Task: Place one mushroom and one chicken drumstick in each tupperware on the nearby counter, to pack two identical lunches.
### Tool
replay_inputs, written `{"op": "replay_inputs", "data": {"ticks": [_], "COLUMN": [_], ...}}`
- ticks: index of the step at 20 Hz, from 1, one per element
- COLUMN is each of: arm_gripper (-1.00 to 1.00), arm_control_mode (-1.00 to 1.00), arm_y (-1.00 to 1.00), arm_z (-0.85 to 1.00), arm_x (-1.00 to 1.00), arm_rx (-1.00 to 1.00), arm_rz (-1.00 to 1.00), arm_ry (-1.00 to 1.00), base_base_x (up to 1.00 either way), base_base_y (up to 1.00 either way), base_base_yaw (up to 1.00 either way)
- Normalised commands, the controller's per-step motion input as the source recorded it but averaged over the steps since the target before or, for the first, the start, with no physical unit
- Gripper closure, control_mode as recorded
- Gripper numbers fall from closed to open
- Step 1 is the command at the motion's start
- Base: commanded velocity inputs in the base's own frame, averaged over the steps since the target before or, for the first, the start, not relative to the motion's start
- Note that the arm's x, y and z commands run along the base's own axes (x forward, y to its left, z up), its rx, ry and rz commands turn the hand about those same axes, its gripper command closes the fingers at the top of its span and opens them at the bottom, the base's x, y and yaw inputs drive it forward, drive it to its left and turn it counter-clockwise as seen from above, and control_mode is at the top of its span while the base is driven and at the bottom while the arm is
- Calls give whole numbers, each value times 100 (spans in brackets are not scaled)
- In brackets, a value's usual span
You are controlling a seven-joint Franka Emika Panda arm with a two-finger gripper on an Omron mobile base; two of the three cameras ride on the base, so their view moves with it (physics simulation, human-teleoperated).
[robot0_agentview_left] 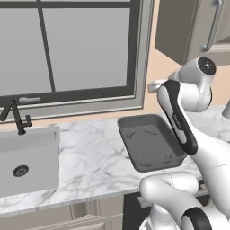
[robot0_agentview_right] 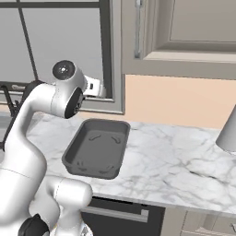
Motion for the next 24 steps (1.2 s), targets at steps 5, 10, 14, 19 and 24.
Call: {"op": "replay_inputs", "data": {"ticks": [5,10,14,19,24], "arm_gripper": [100,100,100,100,100], "arm_control_mode": [-100,-100,-100,-100,-100], "arm_y": [3,13,5,0,0], "arm_z": [-93,-100,-90,-72,-59], "arm_x": [19,37,48,33,29], "arm_rx": [0,0,0,0,0], "arm_rz": [0,0,0,0,0], "arm_ry": [18,20,19,11,3], "base_base_x": [0,0,0,0,0], "base_base_y": [0,0,0,0,0], "base_base_yaw": [0,0,0,0,0]}}
